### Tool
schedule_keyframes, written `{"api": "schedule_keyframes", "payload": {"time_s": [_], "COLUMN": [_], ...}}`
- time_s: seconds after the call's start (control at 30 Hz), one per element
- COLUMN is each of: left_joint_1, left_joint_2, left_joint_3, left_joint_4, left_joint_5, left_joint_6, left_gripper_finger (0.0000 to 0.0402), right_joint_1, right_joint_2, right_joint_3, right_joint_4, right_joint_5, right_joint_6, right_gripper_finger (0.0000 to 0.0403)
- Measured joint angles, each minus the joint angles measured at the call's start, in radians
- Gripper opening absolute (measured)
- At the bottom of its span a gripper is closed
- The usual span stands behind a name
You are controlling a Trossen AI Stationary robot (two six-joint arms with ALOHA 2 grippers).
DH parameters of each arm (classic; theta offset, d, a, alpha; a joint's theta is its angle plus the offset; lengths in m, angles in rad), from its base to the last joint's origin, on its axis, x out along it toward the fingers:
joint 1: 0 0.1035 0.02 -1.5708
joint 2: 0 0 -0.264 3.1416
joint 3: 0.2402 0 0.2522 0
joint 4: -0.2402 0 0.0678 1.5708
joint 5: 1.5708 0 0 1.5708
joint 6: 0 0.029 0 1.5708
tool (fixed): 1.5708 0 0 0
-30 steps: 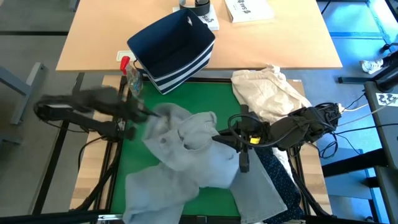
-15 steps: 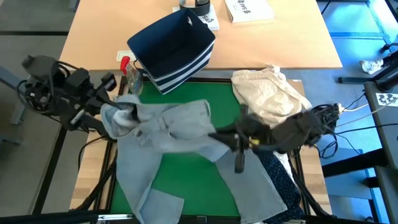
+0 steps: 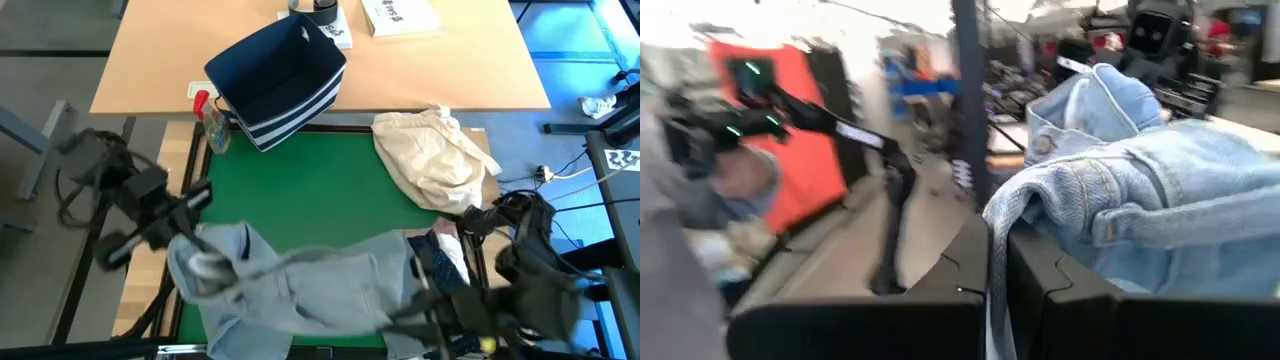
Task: Fold laundry
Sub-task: Fold the blue jeans
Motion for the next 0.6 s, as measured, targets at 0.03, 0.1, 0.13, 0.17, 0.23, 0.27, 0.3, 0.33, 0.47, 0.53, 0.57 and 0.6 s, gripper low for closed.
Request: {"api": "schedule_keyframes", "payload": {"time_s": [0.03,0.1,0.13,0.17,0.23,0.27,0.3,0.33,0.47,0.53,0.57,0.6], "left_joint_1": [-0.031,-0.09,-0.12,-0.15,-0.212,-0.243,-0.272,-0.301,-0.392,-0.423,-0.439,-0.453], "left_joint_2": [0.032,0.099,0.138,0.178,0.265,0.308,0.352,0.394,0.542,0.553,0.561,0.567], "left_joint_3": [0.022,0.085,0.126,0.168,0.268,0.321,0.378,0.44,0.649,0.606,0.597,0.595], "left_joint_4": [0.028,0.062,0.075,0.093,0.136,0.158,0.182,0.205,0.312,0.504,0.562,0.603], "left_joint_5": [-0.031,-0.106,-0.147,-0.193,-0.273,-0.304,-0.332,-0.36,-0.469,-0.493,-0.503,-0.516], "left_joint_6": [0.011,0.048,0.071,0.098,0.17,0.217,0.268,0.319,0.521,0.664,0.734,0.79], "left_gripper_finger": [0.0002,0.0002,0.0002,0.0002,0.0002,0.0002,0.0002,0.0002,0.0002,0.0005,0.0006,0.0007], "right_joint_1": [0.02,0.066,0.084,0.101,0.131,0.144,0.155,0.164,0.186,0.184,0.183,0.181], "right_joint_2": [0.003,0.004,0.004,0.004,0.004,0.004,0.004,0.004,0.004,0.003,0.003,0.003], "right_joint_3": [0.0,0.0,0.0,0.0,0.0,0.0,0.0,0.002,0.026,0.027,0.027,0.027], "right_joint_4": [0.037,0.115,0.156,0.199,0.282,0.32,0.354,0.383,0.421,0.456,0.463,0.476], "right_joint_5": [-0.002,-0.023,-0.045,-0.065,-0.108,-0.132,-0.157,-0.184,-0.281,-0.328,-0.349,-0.365], "right_joint_6": [-0.014,-0.051,-0.068,-0.082,-0.129,-0.163,-0.199,-0.232,-0.287,-0.324,-0.348,-0.376], "right_gripper_finger": [0.0011,0.0014,0.0015,0.0015,0.0015,0.0014,0.0014,0.0014,0.0018,0.0019,0.0019,0.0019]}}
